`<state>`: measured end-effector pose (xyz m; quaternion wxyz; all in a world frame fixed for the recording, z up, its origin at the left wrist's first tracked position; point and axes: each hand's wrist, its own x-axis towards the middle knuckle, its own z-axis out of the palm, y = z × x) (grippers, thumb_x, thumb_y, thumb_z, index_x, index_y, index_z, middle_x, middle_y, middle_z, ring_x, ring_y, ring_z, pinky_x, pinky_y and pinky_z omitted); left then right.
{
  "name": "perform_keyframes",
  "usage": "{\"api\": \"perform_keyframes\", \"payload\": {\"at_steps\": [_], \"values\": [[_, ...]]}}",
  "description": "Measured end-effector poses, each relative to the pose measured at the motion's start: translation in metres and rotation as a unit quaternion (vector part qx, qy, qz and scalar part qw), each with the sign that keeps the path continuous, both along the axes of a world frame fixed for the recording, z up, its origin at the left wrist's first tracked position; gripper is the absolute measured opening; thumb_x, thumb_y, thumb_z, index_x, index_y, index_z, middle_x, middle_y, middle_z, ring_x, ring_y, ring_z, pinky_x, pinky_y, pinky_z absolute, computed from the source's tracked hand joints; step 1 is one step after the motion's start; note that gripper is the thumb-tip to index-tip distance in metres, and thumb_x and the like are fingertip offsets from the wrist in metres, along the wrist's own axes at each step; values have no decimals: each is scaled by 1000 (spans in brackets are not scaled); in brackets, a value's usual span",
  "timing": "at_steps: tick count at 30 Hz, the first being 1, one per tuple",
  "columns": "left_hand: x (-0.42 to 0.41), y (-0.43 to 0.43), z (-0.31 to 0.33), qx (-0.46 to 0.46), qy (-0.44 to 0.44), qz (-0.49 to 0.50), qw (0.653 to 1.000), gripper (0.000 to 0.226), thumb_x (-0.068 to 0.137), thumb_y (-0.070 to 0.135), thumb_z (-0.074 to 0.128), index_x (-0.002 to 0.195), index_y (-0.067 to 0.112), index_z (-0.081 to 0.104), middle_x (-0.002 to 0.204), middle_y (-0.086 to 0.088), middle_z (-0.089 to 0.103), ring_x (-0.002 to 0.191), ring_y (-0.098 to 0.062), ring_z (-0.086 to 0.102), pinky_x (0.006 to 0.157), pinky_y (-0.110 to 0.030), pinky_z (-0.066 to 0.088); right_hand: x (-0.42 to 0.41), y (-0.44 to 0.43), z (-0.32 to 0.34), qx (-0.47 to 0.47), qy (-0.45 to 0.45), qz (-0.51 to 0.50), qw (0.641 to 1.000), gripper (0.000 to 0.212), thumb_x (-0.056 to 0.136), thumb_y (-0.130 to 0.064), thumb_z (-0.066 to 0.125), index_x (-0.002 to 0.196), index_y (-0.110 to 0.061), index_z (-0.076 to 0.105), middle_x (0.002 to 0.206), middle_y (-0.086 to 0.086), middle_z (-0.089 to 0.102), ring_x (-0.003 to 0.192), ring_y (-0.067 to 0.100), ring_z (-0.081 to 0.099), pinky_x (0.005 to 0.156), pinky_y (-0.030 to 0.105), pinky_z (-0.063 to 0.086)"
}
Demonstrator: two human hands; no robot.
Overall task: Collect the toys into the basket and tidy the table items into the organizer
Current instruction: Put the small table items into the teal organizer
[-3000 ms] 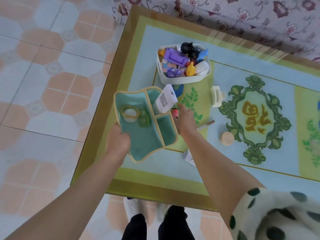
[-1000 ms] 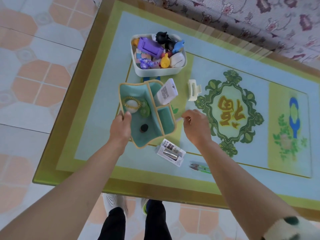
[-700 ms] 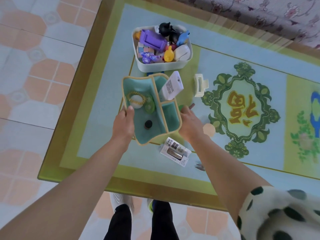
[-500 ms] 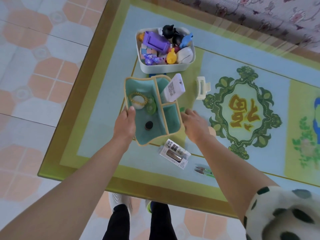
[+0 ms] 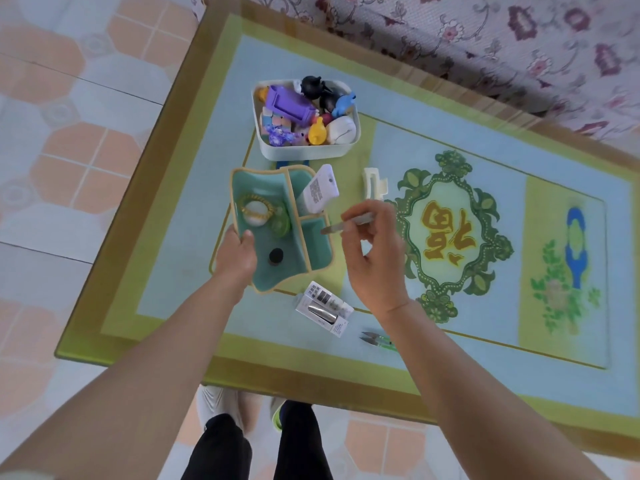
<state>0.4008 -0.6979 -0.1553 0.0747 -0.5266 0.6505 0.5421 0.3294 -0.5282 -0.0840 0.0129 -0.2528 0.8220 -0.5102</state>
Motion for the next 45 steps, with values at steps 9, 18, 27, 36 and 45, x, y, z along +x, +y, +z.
{"api": "perform_keyframes", "payload": {"at_steps": [9,18,27,36,45], "values": [[3,-1,-3,-17,-5,-29,999,37,101,30,33,129,12,49,119,-15,60,108,-36,56,91,-44,47,17,5,-46,218,56,63,972,6,87,-11,63,87,-5,65,86,5,61,81,26,55,67,40,50],[6,-3,-6,-18,1,-56,998,36,101,31,33,129,12,48,110,-11,57,104,-35,56,81,-38,43,47,30,-42,189,7,-33,981,24,97,-23,50,108,-7,63,97,6,61,87,24,59,72,37,51],[8,-4,-8,-33,-1,-79,996,37,100,31,34,129,13,48,106,-6,54,99,-31,54,84,-38,43,87,55,-95,500,-130,20,856,78,75,-42,72,137,-15,34,133,5,45,120,29,42,100,38,32],[8,-6,-9,3,-3,-61,998,33,93,21,42,126,21,51,110,-2,63,97,-27,60,84,-41,53,77,53,-98,523,-90,-15,848,52,79,-26,64,125,-14,44,117,6,49,106,28,45,92,37,35],[11,8,1,35,-4,-33,999,30,90,12,48,119,12,53,112,-13,65,102,-34,63,88,-52,55,50,85,-18,307,-127,-207,920,55,70,-7,70,122,-11,53,106,-2,40,88,21,51,74,24,40]]}}
